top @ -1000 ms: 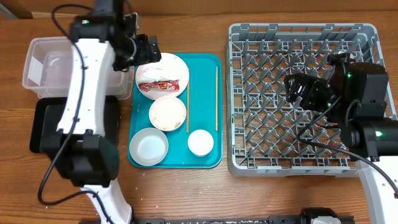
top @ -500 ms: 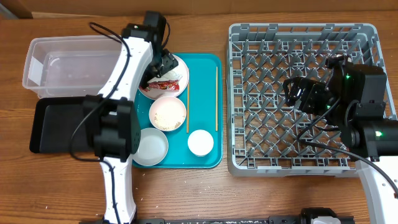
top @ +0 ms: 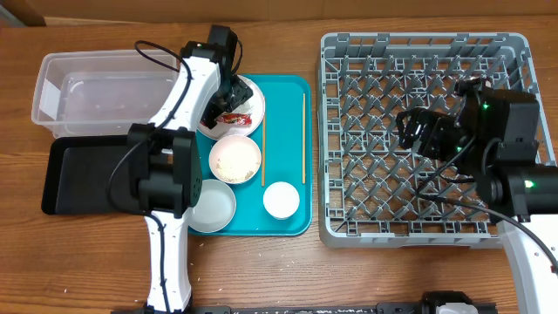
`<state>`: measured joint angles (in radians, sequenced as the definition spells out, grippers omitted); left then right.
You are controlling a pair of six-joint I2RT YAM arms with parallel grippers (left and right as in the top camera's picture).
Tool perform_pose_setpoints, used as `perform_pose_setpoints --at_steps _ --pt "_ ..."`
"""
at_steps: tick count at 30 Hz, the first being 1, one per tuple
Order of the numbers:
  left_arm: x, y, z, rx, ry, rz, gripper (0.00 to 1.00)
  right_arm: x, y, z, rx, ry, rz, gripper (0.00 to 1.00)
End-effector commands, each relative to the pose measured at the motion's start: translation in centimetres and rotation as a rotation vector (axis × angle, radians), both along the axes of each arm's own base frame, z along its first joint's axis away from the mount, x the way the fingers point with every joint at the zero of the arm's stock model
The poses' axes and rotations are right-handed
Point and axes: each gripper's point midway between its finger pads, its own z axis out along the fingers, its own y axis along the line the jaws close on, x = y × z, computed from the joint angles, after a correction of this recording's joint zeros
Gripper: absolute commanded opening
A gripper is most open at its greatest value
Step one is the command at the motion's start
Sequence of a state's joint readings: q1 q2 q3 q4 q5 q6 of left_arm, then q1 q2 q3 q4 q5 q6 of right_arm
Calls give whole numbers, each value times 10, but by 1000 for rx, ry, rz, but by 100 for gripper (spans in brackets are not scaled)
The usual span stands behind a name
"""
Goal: Sort waste into correct bins and load items into the dishwasher
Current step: 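Carry the tissue and red wrapper left and drop into clear bin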
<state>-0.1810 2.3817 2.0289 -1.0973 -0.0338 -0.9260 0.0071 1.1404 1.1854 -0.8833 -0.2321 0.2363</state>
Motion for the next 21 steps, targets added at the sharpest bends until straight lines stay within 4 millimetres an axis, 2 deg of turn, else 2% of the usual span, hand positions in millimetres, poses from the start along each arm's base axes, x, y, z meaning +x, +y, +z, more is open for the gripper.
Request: perform_pose_setpoints --at_steps 1,5,7,8,9,11,13,14,17,20,21 --pt "2 3 -19 2 23 22 83 3 0 -2 8 16 -3 100" --pt "0 3 -27 6 43 20 73 4 0 -10 8 46 -3 100" --pt "-3 4 -28 10 53 -7 51 3 0 -12 8 59 -3 100" --pt "-2 4 -28 11 51 -13 44 3 0 -12 8 60 -3 100" --pt "-2 3 -28 12 51 -27 29 3 0 -13 8 60 -3 100" --pt "-2 3 -28 12 50 -58 4 3 0 -13 8 60 -3 100" --pt "-1 -1 -26 -3 48 -123 4 3 0 -13 8 61 -3 100" --pt "1 -5 -21 -21 36 -206 4 3 0 -13 8 61 -3 100" --pt "8 -12 -2 -43 -3 -314 4 3 0 -13 8 61 -3 100" --pt "18 -15 35 -54 -59 -359 4 3 0 -13 8 62 -3 100" --pt "24 -15 62 -55 -102 -383 4 3 0 -13 8 62 -3 100"
